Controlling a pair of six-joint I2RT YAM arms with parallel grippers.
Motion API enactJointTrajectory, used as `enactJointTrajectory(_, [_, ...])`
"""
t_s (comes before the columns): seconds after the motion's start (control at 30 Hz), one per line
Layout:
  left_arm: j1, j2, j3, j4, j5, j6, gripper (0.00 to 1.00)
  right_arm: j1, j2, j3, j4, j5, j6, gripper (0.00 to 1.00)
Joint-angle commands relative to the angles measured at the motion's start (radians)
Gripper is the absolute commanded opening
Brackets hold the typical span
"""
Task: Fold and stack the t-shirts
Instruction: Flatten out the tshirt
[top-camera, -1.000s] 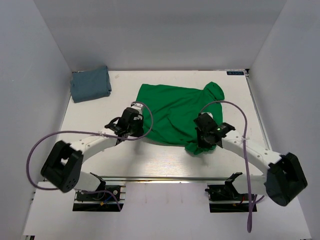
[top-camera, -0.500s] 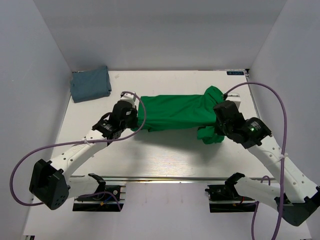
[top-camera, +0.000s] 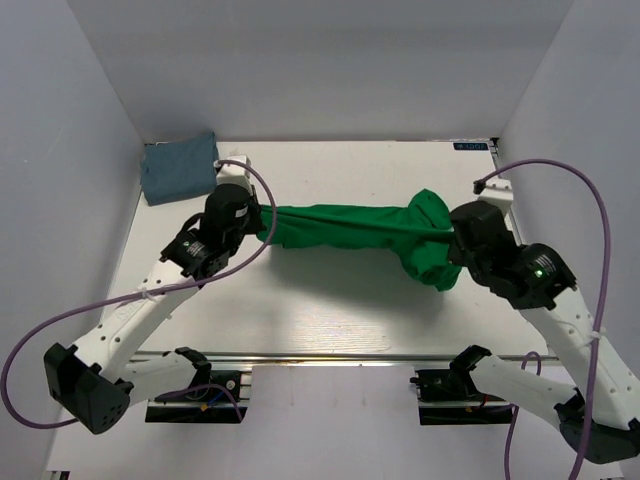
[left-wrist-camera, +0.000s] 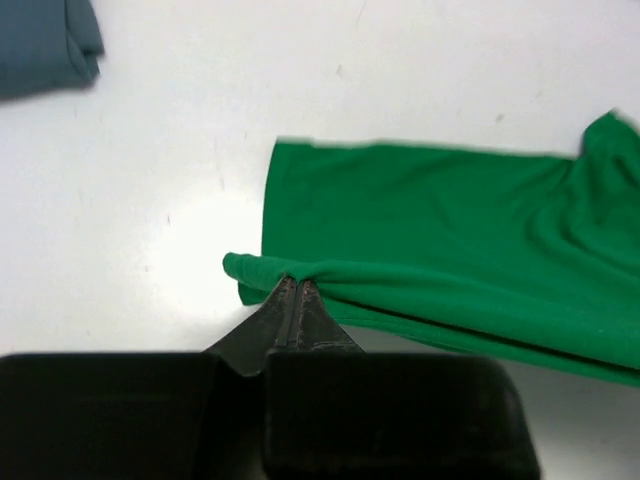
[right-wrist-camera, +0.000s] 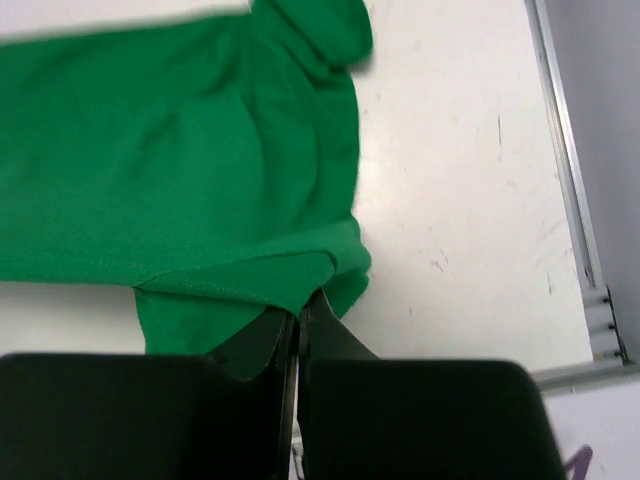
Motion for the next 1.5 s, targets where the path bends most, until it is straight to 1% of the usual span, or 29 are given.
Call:
enactJointTrajectory(0.0, [0.013,-0.064,0.08,0.022,-0.076,0.091,0.0,-0.006,-0.075,0.077,0.094,0.117,-0.073,0.0])
enactJointTrajectory(0.03, [0.013,-0.091,0.103,0.043,-0.05,0.114,0.0,-0.006,-0.099,0.075,0.168,0.099,-0.134,0.0])
enactJointTrajectory(0.07, [0.013,-0.102,0.117,0.06,-0.026,0.13,0.0,-0.006,-0.11,0.086,0.202,0.062,-0.182,0.0])
enactJointTrajectory(0.17, [0.013,-0.137,0.158,0.134,0.051,0.203,0.0,-0.007,-0.158,0.113,0.312,-0.018,-0.202,0.0])
enactJointTrajectory(0.2, [0.013,-0.157,0.174,0.145,0.082,0.218,0.0,-0.004,-0.165,0.121,0.367,-0.068,-0.262,0.0])
enactJointTrajectory(0.23, [0.004,-0.157,0.209,0.145,0.093,0.249,0.0,-0.004,-0.185,0.139,0.422,-0.119,-0.288,0.0])
enactJointTrajectory(0.27, [0.004,-0.171,0.229,0.145,0.102,0.249,0.0,-0.006,-0.187,0.155,0.44,-0.136,-0.308,0.0])
enactJointTrajectory(0.3, [0.004,-0.171,0.244,0.136,0.114,0.258,0.0,-0.006,-0.187,0.175,0.449,-0.147,-0.34,0.0])
enactJointTrajectory(0.33, [0.004,-0.198,0.272,0.126,0.123,0.269,0.0,-0.006,-0.179,0.239,0.454,-0.171,-0.354,0.0])
enactJointTrajectory(0.47, [0.004,-0.272,0.316,0.126,0.154,0.314,0.0,-0.007,-0.193,0.325,0.512,-0.217,-0.417,0.0])
enactJointTrajectory(0.53, [0.004,-0.295,0.347,0.126,0.154,0.326,0.0,-0.006,-0.198,0.368,0.524,-0.301,-0.452,0.0])
enactJointTrajectory(0.57, [0.004,-0.304,0.359,0.126,0.186,0.338,0.0,-0.004,-0.195,0.426,0.524,-0.328,-0.481,0.0])
enactJointTrajectory(0.63, [0.015,-0.318,0.393,0.126,0.221,0.349,0.0,-0.004,-0.184,0.463,0.521,-0.398,-0.524,0.0])
enactJointTrajectory(0.67, [0.015,-0.318,0.407,0.126,0.266,0.358,0.0,-0.004,-0.178,0.513,0.514,-0.475,-0.529,0.0])
enactJointTrajectory(0.77, [0.015,-0.328,0.462,0.096,0.304,0.369,0.0,-0.003,-0.164,0.581,0.481,-0.567,-0.543,0.0])
enactJointTrajectory(0.83, [0.015,-0.337,0.48,0.085,0.315,0.369,0.0,-0.004,-0.167,0.601,0.464,-0.59,-0.569,0.0])
enactJointTrajectory(1.0, [0.015,-0.372,0.458,0.085,0.324,0.369,0.0,-0.006,-0.205,0.552,0.515,-0.574,-0.558,0.0])
enactJointTrajectory(1.07, [0.015,-0.372,0.448,0.085,0.324,0.358,0.0,-0.004,-0.207,0.488,0.547,-0.563,-0.566,0.0])
enactJointTrajectory(1.1, [0.015,-0.361,0.448,0.085,0.324,0.358,0.0,-0.004,-0.205,0.488,0.534,-0.563,-0.568,0.0])
enactJointTrajectory(1.17, [0.015,-0.346,0.438,0.074,0.312,0.347,0.0,-0.004,-0.195,0.43,0.559,-0.528,-0.578,0.0])
enactJointTrajectory(1.2, [0.015,-0.331,0.412,0.074,0.3,0.332,0.0,-0.006,-0.199,0.404,0.576,-0.497,-0.59,0.0])
enactJointTrajectory(1.23, [0.015,-0.331,0.39,0.074,0.28,0.323,0.0,-0.003,-0.202,0.338,0.599,-0.451,-0.597,0.0])
enactJointTrajectory(1.27, [0.015,-0.306,0.369,0.085,0.266,0.309,0.0,-0.003,-0.204,0.269,0.668,-0.396,-0.6,0.0])
enactJointTrajectory(1.3, [0.015,-0.295,0.331,0.094,0.249,0.3,0.0,-0.003,-0.202,0.24,0.685,-0.368,-0.6,0.0])
enactJointTrajectory(1.33, [0.015,-0.28,0.316,0.094,0.21,0.282,0.0,-0.003,-0.196,0.15,0.719,-0.315,-0.603,0.0])
enactJointTrajectory(1.37, [0.015,-0.265,0.303,0.094,0.187,0.271,0.0,-0.006,-0.19,0.115,0.749,-0.261,-0.603,0.0])
enactJointTrajectory(1.4, [0.015,-0.249,0.26,0.094,0.164,0.254,0.0,-0.003,-0.187,0.082,0.791,-0.239,-0.603,0.0])
enactJointTrajectory(1.43, [0.015,-0.225,0.232,0.112,0.115,0.236,0.0,-0.006,-0.176,0.007,0.812,-0.149,-0.595,0.0])
enactJointTrajectory(1.47, [0.015,-0.211,0.171,0.122,0.091,0.196,0.0,-0.006,-0.169,-0.071,0.861,-0.117,-0.592,0.0])
